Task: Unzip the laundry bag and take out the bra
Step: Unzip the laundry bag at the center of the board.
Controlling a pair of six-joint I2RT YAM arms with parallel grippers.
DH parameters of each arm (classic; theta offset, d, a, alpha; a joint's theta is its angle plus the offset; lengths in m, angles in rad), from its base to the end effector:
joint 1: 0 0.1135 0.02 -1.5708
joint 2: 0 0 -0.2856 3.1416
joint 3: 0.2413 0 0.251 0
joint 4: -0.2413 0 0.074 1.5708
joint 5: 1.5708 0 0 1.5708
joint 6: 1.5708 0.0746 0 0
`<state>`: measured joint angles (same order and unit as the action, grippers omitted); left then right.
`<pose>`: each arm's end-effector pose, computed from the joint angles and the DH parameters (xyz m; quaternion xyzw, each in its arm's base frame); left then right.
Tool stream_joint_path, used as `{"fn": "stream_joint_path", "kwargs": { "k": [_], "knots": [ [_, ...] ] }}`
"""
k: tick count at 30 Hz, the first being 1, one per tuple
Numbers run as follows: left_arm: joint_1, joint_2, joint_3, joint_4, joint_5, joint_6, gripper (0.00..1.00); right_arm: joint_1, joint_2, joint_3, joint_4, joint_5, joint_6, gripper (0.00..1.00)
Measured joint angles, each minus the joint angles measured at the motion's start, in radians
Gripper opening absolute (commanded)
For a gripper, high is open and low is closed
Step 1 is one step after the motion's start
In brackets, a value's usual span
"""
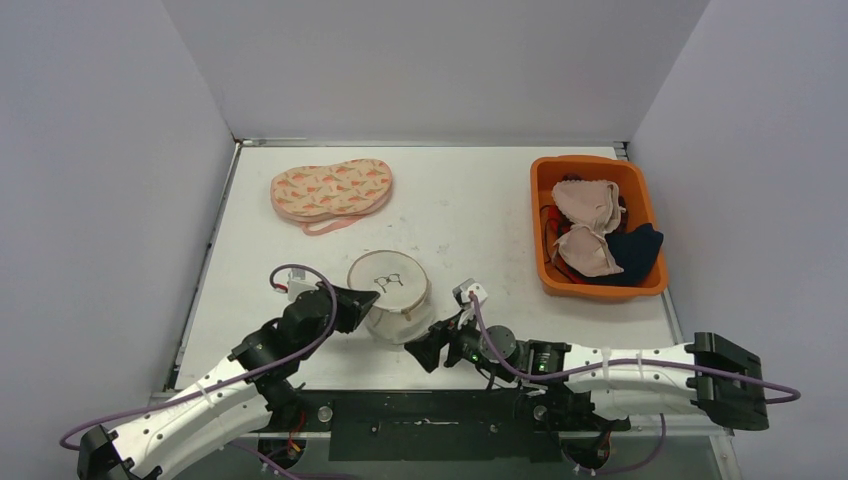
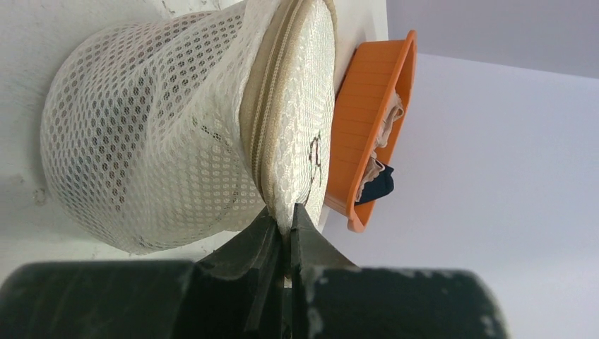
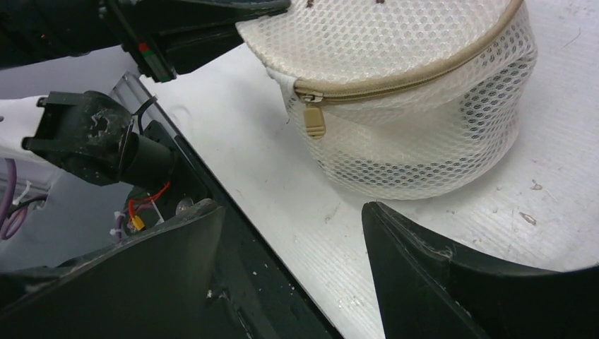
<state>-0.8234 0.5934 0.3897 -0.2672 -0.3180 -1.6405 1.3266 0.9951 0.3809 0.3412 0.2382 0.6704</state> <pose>0.1280 -0.1038 0.2169 -0.4104 0.7396 -0.4418 0.2988 0.0749 0.2280 0.2221 -0.1870 0.7720 0.4532 0.4045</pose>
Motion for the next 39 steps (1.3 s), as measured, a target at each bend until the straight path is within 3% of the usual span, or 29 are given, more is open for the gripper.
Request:
{"fn": "stream_joint_path", "kwargs": {
  "k": [4, 9, 15, 21, 26, 32, 39],
  "knots": [
    [-0.001, -0.002, 0.000, -0.020, -0.016, -0.002, 0.00, -0.067, 0.070, 0.000, 0.072, -0.047, 0.059, 0.64],
    [-0.002, 0.000, 0.000, -0.022, -0.021, -0.001, 0.00, -0.099, 0.130, 0.043, 0.086, -0.055, 0.080, 0.61],
    [-0.005, 0.020, 0.000, -0.022, -0.023, 0.003, 0.00, -0.060, 0.232, 0.202, 0.005, 0.010, 0.056, 0.49],
    [-0.006, 0.025, 0.004, -0.023, -0.024, 0.014, 0.00, -0.050, 0.241, 0.229, -0.166, 0.154, 0.062, 0.46],
    [-0.007, 0.025, 0.024, -0.029, -0.024, 0.032, 0.00, -0.049, 0.168, 0.222, -0.304, 0.254, 0.055, 0.50],
    [-0.007, 0.035, 0.057, -0.042, -0.024, 0.052, 0.00, -0.031, 0.025, 0.186, -0.269, 0.242, -0.026, 0.61],
    [-0.007, 0.064, 0.094, -0.077, -0.023, 0.055, 0.00, 0.071, 0.164, 0.236, -0.257, 0.268, -0.127, 0.66]
  ]
}}
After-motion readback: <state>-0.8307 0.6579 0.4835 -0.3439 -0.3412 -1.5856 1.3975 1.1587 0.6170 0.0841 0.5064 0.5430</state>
